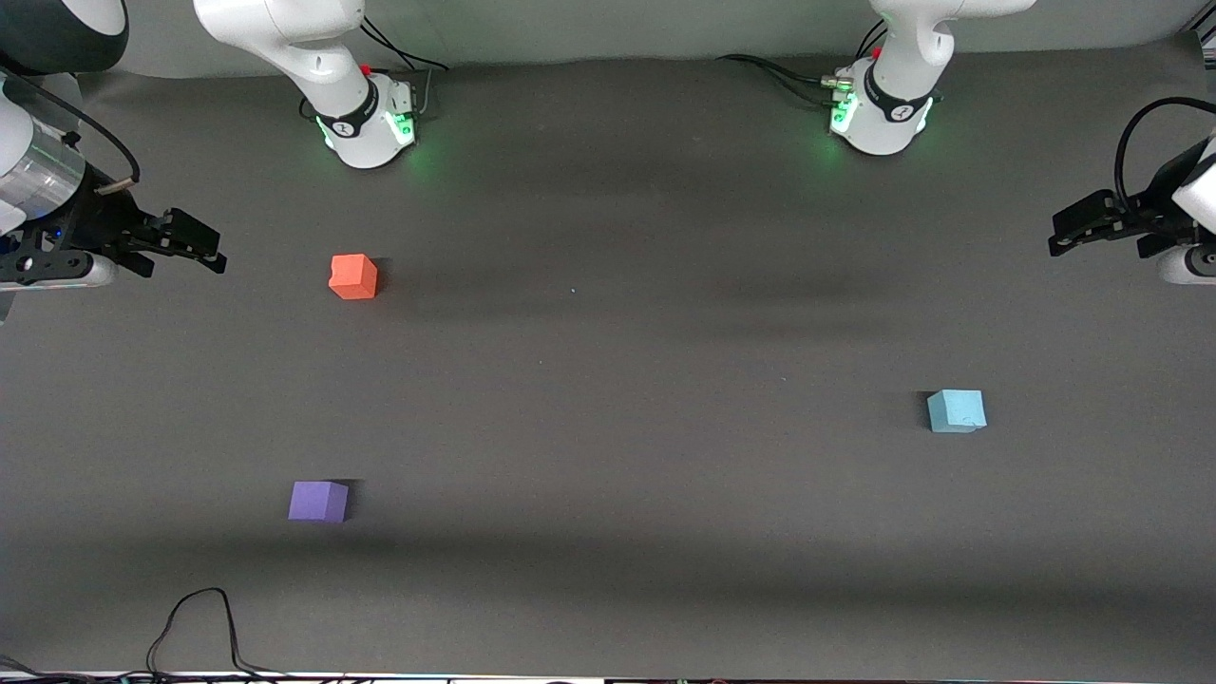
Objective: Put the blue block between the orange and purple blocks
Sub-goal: 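Lower the left gripper toward the light blue cube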
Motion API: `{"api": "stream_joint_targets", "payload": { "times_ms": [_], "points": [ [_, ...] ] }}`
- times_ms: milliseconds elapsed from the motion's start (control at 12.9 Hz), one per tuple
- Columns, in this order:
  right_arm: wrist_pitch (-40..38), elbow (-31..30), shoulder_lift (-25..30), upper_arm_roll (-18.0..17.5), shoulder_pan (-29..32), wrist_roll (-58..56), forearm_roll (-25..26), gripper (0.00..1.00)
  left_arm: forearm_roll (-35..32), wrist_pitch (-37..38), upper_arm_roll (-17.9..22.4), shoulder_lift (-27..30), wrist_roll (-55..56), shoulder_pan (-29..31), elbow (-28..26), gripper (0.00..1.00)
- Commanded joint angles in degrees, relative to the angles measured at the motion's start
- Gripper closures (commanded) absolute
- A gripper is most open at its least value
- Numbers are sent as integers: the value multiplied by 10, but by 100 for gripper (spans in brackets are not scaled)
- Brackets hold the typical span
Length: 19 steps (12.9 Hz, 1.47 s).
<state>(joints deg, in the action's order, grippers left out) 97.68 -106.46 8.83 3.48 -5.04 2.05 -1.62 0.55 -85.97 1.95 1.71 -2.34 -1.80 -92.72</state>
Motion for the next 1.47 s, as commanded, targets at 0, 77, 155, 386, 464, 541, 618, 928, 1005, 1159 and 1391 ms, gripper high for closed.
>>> {"api": "stream_joint_targets", "payload": {
  "times_ms": [0, 77, 155, 386, 464, 541, 618, 928, 1005, 1159, 1391],
  "points": [
    [-5, 6, 2, 4, -2, -13, -9, 0, -4, 9, 2, 13, 1, -2, -6, 0],
    [-5, 5, 2, 4, -2, -13, -9, 0, -3, 9, 2, 13, 1, -2, -5, 0],
    [-5, 5, 2, 4, -2, -13, -9, 0, -3, 9, 2, 13, 1, -2, -6, 0],
    [-5, 5, 3, 4, -2, -13, -9, 0, -4, 3, 2, 12, -11, 0, -11, 0],
    [-5, 5, 2, 3, -2, -13, -9, 0, -5, -4, 3, 9, -31, 0, -12, 0],
    [-5, 5, 2, 4, -2, -13, -9, 0, -5, -9, 5, 5, -42, 4, -12, 0],
    [-6, 5, 2, 4, -2, -13, -9, 0, -5, -22, 5, 0, -46, 10, -17, 0],
    [-5, 4, 3, 4, -2, -13, -9, 0, -6, -92, 5, -25, -46, 17, -53, 0],
    [-6, 4, 2, 3, -2, -13, -9, 0, -7, -108, 5, -34, -45, 17, -59, 0],
    [-6, 4, 3, 3, -2, -13, -9, 0, -14, -146, 5, -55, -45, 18, -72, 0],
    [-5, 4, 2, 3, -2, -13, -9, 0, -20, -239, 6, -93, -45, 27, -119, 0]
  ]
}}
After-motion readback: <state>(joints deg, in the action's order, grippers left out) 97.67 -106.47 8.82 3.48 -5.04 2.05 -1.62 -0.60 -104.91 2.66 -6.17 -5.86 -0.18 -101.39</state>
